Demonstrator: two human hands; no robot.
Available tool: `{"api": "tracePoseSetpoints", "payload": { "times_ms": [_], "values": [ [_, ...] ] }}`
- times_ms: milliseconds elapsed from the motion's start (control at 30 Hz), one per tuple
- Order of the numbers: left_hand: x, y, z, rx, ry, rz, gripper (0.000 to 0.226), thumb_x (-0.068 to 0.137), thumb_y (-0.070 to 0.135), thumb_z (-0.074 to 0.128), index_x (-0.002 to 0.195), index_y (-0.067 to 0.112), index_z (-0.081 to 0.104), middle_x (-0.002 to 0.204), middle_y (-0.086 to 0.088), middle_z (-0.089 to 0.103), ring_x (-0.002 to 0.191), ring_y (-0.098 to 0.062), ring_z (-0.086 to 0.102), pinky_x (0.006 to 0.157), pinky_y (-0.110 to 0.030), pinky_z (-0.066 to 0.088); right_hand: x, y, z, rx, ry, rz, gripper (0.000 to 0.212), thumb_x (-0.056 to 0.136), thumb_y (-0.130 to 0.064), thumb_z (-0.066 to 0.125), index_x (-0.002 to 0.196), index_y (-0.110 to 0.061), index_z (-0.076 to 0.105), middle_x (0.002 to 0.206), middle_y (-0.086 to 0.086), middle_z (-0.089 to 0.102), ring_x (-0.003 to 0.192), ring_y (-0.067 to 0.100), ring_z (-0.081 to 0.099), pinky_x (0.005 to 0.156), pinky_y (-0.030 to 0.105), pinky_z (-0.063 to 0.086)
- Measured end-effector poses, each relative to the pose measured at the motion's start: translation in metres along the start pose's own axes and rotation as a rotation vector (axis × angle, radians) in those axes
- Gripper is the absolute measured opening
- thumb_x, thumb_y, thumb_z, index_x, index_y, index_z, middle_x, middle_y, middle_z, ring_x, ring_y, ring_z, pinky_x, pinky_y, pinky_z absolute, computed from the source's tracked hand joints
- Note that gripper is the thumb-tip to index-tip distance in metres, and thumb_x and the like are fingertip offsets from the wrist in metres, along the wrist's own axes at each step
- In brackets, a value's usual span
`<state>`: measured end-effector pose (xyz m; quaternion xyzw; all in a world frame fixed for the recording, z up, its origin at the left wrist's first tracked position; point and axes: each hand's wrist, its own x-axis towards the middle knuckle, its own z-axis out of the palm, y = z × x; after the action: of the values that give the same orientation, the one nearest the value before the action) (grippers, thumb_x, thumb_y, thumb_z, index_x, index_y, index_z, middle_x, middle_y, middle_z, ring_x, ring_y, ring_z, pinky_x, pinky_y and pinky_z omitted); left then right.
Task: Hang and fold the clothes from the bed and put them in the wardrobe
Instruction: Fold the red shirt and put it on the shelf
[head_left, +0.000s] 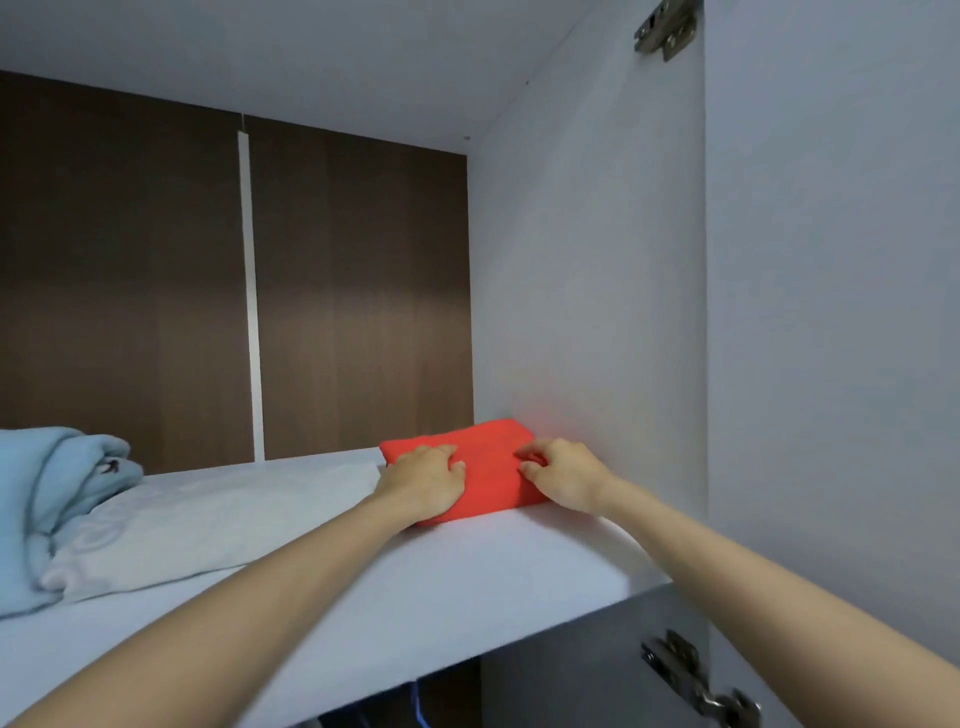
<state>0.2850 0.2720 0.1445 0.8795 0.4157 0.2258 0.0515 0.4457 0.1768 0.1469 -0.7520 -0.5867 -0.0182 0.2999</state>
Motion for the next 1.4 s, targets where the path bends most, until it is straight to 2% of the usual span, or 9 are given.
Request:
{"api": "tracePoseSetpoints", "payload": {
  "times_ms": [367, 567, 700, 800, 967, 1067, 1200, 1300, 1400],
  "values": [
    [-0.162, 0.082, -0.042, -0.181, 0.282, 0.155, 0.044, 0.099, 0.03, 0.041, 0.142, 0.022, 0.043, 0.146, -0.002, 0.045, 0.135, -0.02, 0.038, 0.108, -0.038, 0.033, -0.184, -0.015, -0.043, 0.453, 0.378, -0.021, 0.027, 0.098, -0.016, 0.046, 0.12, -0.018, 0.062, 0.118, -0.004, 0.065, 0.096, 0.009, 0.054, 0.085, 0.02, 0.038],
    [-0.277, 0.103, -0.063, -0.297, 0.297, 0.184, 0.041, 0.099, 0.031, 0.044, 0.14, 0.026, 0.047, 0.138, 0.003, 0.052, 0.125, -0.017, 0.048, 0.103, -0.032, 0.037, -0.285, -0.032, -0.061, 0.659, 0.345, 0.002, 0.021, 0.097, -0.018, 0.05, 0.113, -0.024, 0.062, 0.113, -0.003, 0.066, 0.1, 0.017, 0.059, 0.088, 0.026, 0.044],
    [-0.342, 0.107, -0.069, -0.419, 0.295, 0.155, 0.038, 0.098, 0.033, 0.044, 0.136, 0.031, 0.048, 0.127, 0.01, 0.057, 0.115, -0.01, 0.054, 0.095, -0.029, 0.042, -0.345, -0.044, -0.07, 0.637, 0.296, -0.026, 0.019, 0.096, -0.019, 0.053, 0.111, -0.024, 0.064, 0.102, -0.008, 0.065, 0.087, 0.019, 0.063, 0.069, 0.016, 0.045],
    [-0.384, 0.105, -0.066, -0.455, 0.289, 0.151, 0.037, 0.098, 0.032, 0.046, 0.134, 0.031, 0.051, 0.115, 0.017, 0.058, 0.102, -0.003, 0.055, 0.091, -0.025, 0.042, -0.387, -0.058, -0.065, 0.586, 0.29, -0.048, 0.018, 0.095, -0.02, 0.056, 0.111, -0.025, 0.064, 0.099, -0.015, 0.066, 0.086, 0.023, 0.061, 0.069, 0.018, 0.046],
    [-0.452, 0.093, -0.045, -0.461, 0.16, 0.165, 0.037, 0.097, 0.032, 0.046, 0.134, 0.03, 0.052, 0.105, 0.021, 0.058, 0.099, -0.002, 0.057, 0.093, -0.028, 0.044, -0.468, -0.075, -0.045, 0.511, 0.325, -0.008, 0.015, 0.096, -0.021, 0.056, 0.106, -0.027, 0.064, 0.095, -0.023, 0.063, 0.08, 0.008, 0.056, 0.065, 0.005, 0.041],
    [-0.49, 0.087, -0.028, -0.456, 0.053, 0.18, 0.039, 0.097, 0.031, 0.045, 0.135, 0.027, 0.05, 0.106, 0.02, 0.058, 0.103, -0.007, 0.057, 0.096, -0.03, 0.044, -0.521, -0.081, -0.029, 0.472, 0.33, 0.079, 0.016, 0.095, -0.017, 0.055, 0.105, -0.027, 0.064, 0.092, -0.02, 0.063, 0.078, 0.012, 0.057, 0.064, 0.006, 0.041],
    [-0.542, 0.099, -0.005, -0.411, -0.109, 0.258, 0.041, 0.097, 0.032, 0.045, 0.137, 0.026, 0.048, 0.126, 0.007, 0.059, 0.117, -0.018, 0.055, 0.103, -0.04, 0.04, -0.603, -0.082, -0.014, 0.421, 0.329, 0.234, 0.022, 0.095, -0.015, 0.051, 0.111, -0.024, 0.063, 0.103, -0.006, 0.066, 0.077, 0.012, 0.057, 0.063, 0.009, 0.043],
    [-0.582, 0.126, 0.013, -0.379, -0.193, 0.359, 0.041, 0.097, 0.031, 0.046, 0.138, 0.025, 0.048, 0.129, 0.006, 0.058, 0.121, -0.017, 0.052, 0.102, -0.033, 0.038, -0.673, -0.076, -0.016, 0.37, 0.37, 0.368, 0.022, 0.095, -0.016, 0.051, 0.112, -0.024, 0.063, 0.104, -0.006, 0.066, 0.07, 0.009, 0.056, 0.061, 0.01, 0.043],
    [-0.619, 0.166, 0.033, -0.418, -0.282, 0.47, 0.041, 0.098, 0.028, 0.046, 0.138, 0.021, 0.047, 0.132, 0.002, 0.056, 0.122, -0.018, 0.051, 0.102, -0.031, 0.037, -0.744, -0.066, -0.022, 0.327, 0.423, 0.505, 0.021, 0.095, -0.016, 0.053, 0.112, -0.023, 0.064, 0.104, -0.006, 0.068, 0.083, 0.012, 0.062, 0.073, 0.016, 0.045]
  ]
}}
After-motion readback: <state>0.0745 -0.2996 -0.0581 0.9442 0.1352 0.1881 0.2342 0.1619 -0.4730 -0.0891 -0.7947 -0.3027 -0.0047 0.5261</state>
